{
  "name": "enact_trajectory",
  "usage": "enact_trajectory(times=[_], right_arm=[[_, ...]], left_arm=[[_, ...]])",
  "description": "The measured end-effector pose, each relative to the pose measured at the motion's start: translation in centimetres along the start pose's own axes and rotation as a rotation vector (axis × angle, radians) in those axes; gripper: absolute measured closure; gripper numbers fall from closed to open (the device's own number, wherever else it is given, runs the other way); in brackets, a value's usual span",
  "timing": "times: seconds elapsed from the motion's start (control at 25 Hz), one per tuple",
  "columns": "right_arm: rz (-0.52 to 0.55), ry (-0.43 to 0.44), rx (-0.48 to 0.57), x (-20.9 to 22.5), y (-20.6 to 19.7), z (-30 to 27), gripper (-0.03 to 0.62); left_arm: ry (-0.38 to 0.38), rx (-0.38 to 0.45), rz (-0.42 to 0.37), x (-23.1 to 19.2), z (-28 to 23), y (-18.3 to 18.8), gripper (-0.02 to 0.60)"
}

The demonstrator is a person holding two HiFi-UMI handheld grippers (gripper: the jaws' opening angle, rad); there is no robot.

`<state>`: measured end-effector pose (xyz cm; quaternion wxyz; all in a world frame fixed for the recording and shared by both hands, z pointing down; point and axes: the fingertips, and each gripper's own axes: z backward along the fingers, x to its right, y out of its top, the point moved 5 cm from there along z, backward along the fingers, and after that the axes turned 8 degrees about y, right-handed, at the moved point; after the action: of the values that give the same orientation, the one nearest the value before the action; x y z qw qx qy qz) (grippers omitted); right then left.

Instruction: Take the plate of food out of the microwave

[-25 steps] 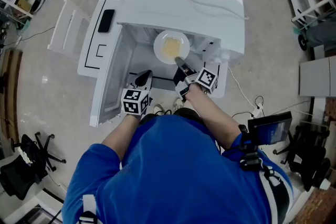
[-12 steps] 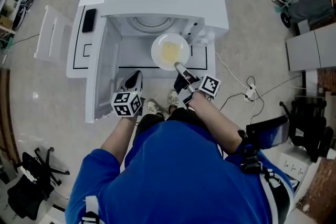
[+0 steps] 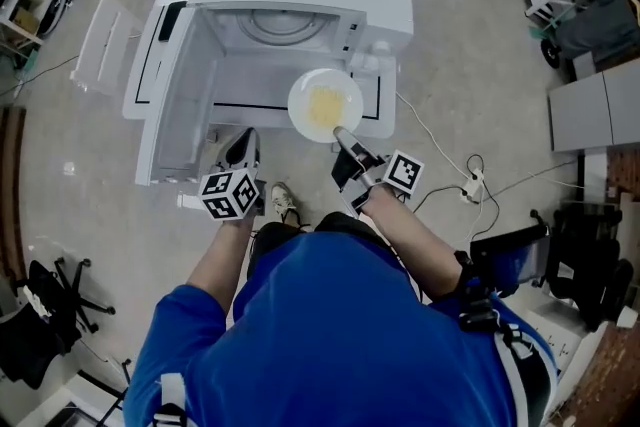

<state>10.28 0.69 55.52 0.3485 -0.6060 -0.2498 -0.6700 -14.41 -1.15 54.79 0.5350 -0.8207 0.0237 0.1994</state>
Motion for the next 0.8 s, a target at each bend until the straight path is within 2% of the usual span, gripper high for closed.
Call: enact_trajectory(times=[0.36, 0.6, 0.8], right_arm=[[-0.021, 0.023, -0.071, -1.3, -0.6, 6.8, 0.577], [-0.010, 0.021, -0.072, -1.9, -0.8, 11.0, 0.577], [-0.009, 0.015, -0.060, -2.5, -1.5, 12.2, 0.577]], left_arm=[[0.086, 0.074, 0.116, 4.0, 6.4, -2.8, 0.572], [0.095, 0.091, 0.157, 6.6, 10.2, -4.1, 0.572], [0.084, 0.095, 0.185, 6.5, 11.5, -4.1, 0.572]])
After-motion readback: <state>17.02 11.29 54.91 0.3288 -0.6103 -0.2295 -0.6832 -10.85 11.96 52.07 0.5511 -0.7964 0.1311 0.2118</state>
